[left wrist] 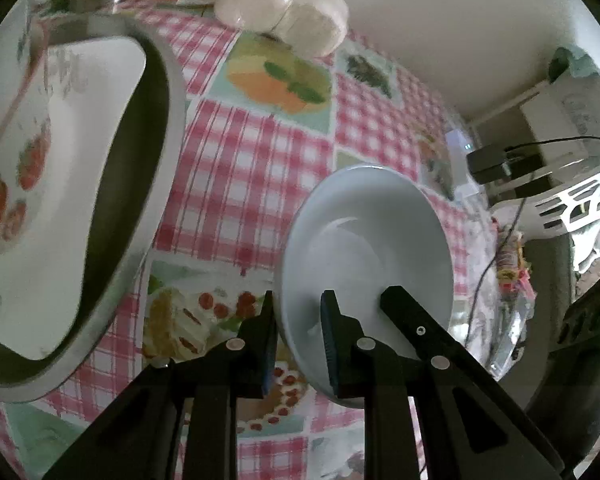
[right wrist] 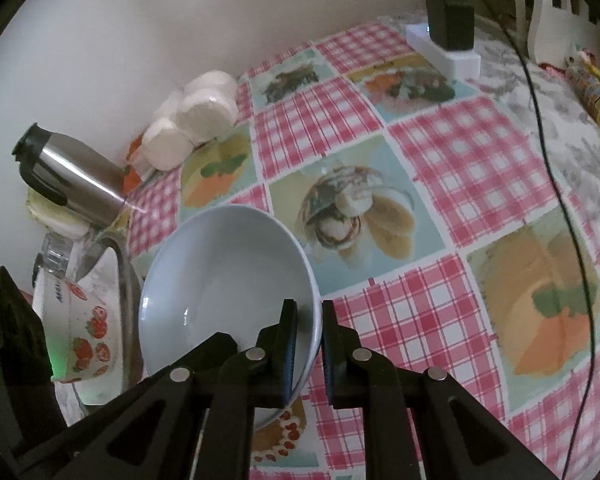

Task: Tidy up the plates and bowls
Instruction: 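Lift the white round bowl with both tools and carry it toward the pan, then lower the round bowl into the stacked bowls in the pan with both tools, then open both tools and release the round bowl, then pull both tools back from the pan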

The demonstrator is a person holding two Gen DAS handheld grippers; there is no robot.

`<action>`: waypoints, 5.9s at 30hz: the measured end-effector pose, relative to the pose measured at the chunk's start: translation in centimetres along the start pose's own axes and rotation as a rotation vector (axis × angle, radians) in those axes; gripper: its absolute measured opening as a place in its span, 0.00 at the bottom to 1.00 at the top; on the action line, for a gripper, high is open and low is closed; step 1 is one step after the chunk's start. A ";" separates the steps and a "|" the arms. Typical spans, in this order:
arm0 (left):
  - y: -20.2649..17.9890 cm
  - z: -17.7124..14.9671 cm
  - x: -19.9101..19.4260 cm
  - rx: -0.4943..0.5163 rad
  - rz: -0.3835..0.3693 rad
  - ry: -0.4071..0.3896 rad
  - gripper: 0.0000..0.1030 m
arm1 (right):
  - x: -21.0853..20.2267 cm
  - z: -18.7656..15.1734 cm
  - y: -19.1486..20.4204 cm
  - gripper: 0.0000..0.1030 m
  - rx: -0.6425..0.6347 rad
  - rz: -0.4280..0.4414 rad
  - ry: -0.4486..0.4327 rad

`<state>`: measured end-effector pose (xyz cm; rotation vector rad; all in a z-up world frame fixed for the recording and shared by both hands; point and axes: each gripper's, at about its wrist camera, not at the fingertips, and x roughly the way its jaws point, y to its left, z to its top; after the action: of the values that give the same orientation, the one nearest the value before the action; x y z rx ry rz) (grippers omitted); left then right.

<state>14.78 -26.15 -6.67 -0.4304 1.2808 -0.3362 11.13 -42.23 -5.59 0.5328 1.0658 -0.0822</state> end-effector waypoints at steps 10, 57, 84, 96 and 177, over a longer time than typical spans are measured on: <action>-1.7 0.8 -5.1 0.042 -0.069 -0.082 0.19 | -4.7 1.0 1.4 0.13 0.023 0.049 -0.062; 11.8 3.3 -18.0 -0.146 -0.142 -0.284 0.20 | -7.1 -2.8 19.8 0.14 -0.268 0.140 -0.110; 17.0 4.2 -17.7 -0.260 -0.126 -0.277 0.20 | -2.9 -3.9 22.7 0.19 -0.324 0.114 -0.064; 17.7 4.2 -17.9 -0.286 -0.092 -0.330 0.10 | -3.2 -4.0 23.2 0.24 -0.350 0.086 -0.098; 21.1 -4.3 -18.3 0.116 0.407 -0.327 0.98 | -4.6 -10.8 19.2 1.00 -0.505 -0.138 -0.122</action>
<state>6.00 0.41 -2.44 -0.1113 0.9927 0.0069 6.18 -21.48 1.48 -0.0020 0.9571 0.0344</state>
